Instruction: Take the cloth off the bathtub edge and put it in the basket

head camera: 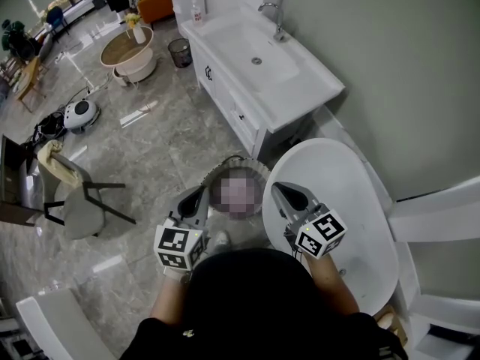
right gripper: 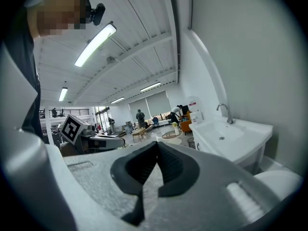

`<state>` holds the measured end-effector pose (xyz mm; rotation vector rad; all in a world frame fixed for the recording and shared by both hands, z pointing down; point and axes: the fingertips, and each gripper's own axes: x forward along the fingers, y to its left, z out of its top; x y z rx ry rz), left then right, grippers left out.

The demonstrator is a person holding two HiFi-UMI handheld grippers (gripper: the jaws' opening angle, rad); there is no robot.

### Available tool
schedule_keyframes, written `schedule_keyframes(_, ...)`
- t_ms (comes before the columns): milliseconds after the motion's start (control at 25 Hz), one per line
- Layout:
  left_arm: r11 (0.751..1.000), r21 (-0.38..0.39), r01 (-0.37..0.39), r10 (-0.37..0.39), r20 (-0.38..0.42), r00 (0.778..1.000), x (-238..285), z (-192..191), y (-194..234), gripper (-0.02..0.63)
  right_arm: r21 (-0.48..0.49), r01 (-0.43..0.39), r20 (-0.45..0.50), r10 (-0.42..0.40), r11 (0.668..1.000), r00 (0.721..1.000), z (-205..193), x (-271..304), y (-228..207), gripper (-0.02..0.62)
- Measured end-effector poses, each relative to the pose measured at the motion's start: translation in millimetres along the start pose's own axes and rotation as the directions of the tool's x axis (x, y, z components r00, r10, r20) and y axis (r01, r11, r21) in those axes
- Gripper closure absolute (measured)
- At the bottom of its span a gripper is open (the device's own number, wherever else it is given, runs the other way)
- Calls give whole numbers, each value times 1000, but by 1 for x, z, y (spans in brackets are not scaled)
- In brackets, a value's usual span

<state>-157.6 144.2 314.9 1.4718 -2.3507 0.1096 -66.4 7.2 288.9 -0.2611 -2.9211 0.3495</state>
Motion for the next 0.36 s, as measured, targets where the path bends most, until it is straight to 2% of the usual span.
schedule_keyframes(360, 1000, 10, 19, -19, -5, 1000, 2, -3, 0, 592, 2, 7, -5, -7, 1000, 1000, -4, -1, 1, 600)
